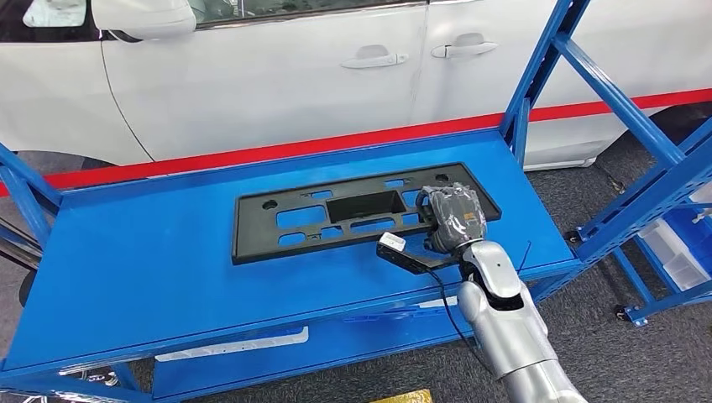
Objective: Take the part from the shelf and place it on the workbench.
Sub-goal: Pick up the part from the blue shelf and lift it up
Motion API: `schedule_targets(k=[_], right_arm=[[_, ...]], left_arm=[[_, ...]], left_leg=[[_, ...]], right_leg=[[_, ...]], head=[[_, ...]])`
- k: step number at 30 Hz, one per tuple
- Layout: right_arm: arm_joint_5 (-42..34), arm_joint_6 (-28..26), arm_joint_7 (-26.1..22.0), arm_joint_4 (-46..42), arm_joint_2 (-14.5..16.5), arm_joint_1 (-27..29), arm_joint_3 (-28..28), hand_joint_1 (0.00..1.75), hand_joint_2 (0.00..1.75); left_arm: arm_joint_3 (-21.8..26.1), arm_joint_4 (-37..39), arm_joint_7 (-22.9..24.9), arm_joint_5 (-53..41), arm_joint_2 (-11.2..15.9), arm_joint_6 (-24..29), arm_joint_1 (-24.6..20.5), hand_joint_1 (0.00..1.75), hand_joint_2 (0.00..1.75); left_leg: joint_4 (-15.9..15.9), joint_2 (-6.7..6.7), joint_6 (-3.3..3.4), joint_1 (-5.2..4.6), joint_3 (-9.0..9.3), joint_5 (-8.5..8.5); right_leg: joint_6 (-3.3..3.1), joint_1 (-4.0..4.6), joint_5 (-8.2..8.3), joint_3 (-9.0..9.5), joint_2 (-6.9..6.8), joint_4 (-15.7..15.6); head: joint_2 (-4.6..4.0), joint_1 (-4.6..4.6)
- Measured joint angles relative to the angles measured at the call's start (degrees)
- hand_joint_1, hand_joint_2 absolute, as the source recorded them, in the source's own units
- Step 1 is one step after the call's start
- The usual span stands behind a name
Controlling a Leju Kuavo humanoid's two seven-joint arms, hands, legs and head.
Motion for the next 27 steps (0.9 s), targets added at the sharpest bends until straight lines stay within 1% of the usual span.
schedule_targets(k=[6,12,13,14,15,17,18,19,20,21,22,23,24,25,27], right_arm=[[-0.49,1.52,-0.86,-9.63,-1.17,1.07,0.00,1.75,1.75],[-0.50,1.83,-0.90,-11.33,-1.38,1.23,0.01,1.75,1.75],[-0.50,1.90,-0.90,-11.91,-1.44,1.28,0.02,1.75,1.75],[-0.60,1.99,-0.93,-12.81,-1.70,1.36,0.07,1.75,1.75],[-0.74,2.10,-0.98,-13.66,-2.04,1.49,0.11,1.75,1.75],[-1.08,2.33,-1.07,-14.88,-2.77,1.87,0.25,1.75,1.75],[-1.22,2.43,-1.08,-14.96,-2.98,2.07,0.30,1.75,1.75],[-1.41,2.55,-1.09,-14.99,-3.10,2.19,0.39,1.75,1.75],[-1.64,2.67,-1.11,-15.04,-3.22,2.24,0.50,1.75,1.75],[-1.89,2.80,-1.13,-15.13,-3.34,2.21,0.61,1.75,1.75],[-2.11,2.90,-1.14,-15.22,-3.44,2.11,0.72,1.75,1.75],[-2.31,2.97,-1.14,-15.33,-3.53,2.01,0.83,1.75,1.75],[-2.51,3.01,-1.14,-15.40,-3.61,1.91,0.93,1.75,1.75],[-2.68,3.04,-1.14,-15.42,-3.64,1.83,1.04,1.75,1.75],[-2.92,3.08,-1.15,-15.45,-3.70,1.73,1.18,1.75,1.75]], left_arm=[[0.02,0.00,0.66,-1.28,0.19,0.13,-0.02,0.00,1.75],[0.03,0.00,0.70,-1.48,0.23,0.13,-0.03,0.00,1.75],[0.03,0.00,0.72,-1.52,0.25,0.12,-0.03,0.00,1.75],[0.03,0.00,0.73,-1.60,0.25,0.11,-0.10,0.00,1.75],[0.03,0.00,0.74,-1.67,0.25,0.10,-0.16,0.00,1.75],[0.04,-0.01,0.72,-1.87,0.25,0.06,-0.28,0.00,1.75],[0.04,-0.02,0.69,-1.98,0.26,0.03,-0.28,0.00,1.75],[0.05,-0.03,0.67,-2.10,0.25,-0.03,-0.28,0.00,1.75],[0.06,-0.05,0.64,-2.23,0.24,-0.12,-0.29,0.00,1.75],[0.09,-0.09,0.63,-2.39,0.21,-0.24,-0.30,0.00,1.75],[0.14,-0.16,0.63,-2.53,0.18,-0.34,-0.30,0.00,1.75],[0.21,-0.23,0.63,-2.69,0.16,-0.45,-0.30,0.00,1.75],[0.29,-0.31,0.64,-2.84,0.16,-0.55,-0.29,0.00,1.75],[0.36,-0.36,0.64,-2.97,0.16,-0.62,-0.28,0.00,1.75],[0.51,-0.37,0.68,-3.22,0.16,-0.73,-0.23,0.00,1.75]], left_leg=[[0.25,-0.03,0.28,-0.15,-0.15,-0.18],[0.37,-0.03,0.43,-0.21,-0.19,-0.26],[0.39,-0.03,0.59,-0.26,-0.19,-0.18],[-0.07,0.06,1.02,-0.15,-0.06,0.22],[-0.51,0.17,1.44,-0.06,0.02,0.64],[-1.25,0.38,2.12,0.16,0.03,1.40],[-1.01,0.39,2.12,0.15,-0.20,1.40],[-0.71,0.38,2.10,0.17,-0.44,1.39],[-0.34,0.36,2.02,0.22,-0.70,1.35],[0.09,0.34,1.86,0.28,-0.96,1.28],[0.49,0.31,1.57,0.29,-1.28,1.23],[0.80,0.27,1.18,0.27,-1.55,1.26],[1.03,0.22,0.76,0.22,-1.79,1.38],[1.08,0.17,0.30,0.16,-2.00,1.64],[1.14,0.10,-0.49,0.29,-2.40,2.01]], right_leg=[[0.22,-0.32,-0.01,-0.01,-0.03,-0.04],[0.40,-0.38,-0.01,0.01,-0.03,-0.04],[0.57,-0.43,0.08,0.04,-0.02,-0.11],[0.82,-0.42,-0.86,-0.30,-0.06,0.88],[1.09,-0.44,-2.77,-1.35,-0.10,3.72],[1.59,-0.49,-7.36,-4.39,-0.19,11.72],[1.74,-0.63,-8.32,-5.47,-0.20,14.68],[1.89,-0.82,-7.74,-5.39,-0.23,14.96],[2.02,-1.06,-6.18,-4.22,-0.29,13.01],[2.14,-1.31,-4.39,-2.31,-0.36,9.47],[2.16,-1.35,-3.19,-0.41,-0.37,5.97],[1.99,-1.27,-2.30,0.90,-0.31,3.36],[1.75,-1.12,-2.09,1.42,-0.22,1.98],[1.42,-0.89,-2.06,1.28,-0.12,1.82],[0.50,-0.86,-1.39,0.64,-0.17,1.62]], head=[[0.00,-0.02],[0.00,-0.01],[0.00,-0.01],[0.00,-0.01],[0.00,-0.01],[0.00,0.01],[0.00,0.01],[0.00,0.02],[0.00,0.02],[0.00,0.02],[0.00,0.03],[0.00,0.01],[0.00,0.01],[0.00,-0.03],[0.00,-0.04]])
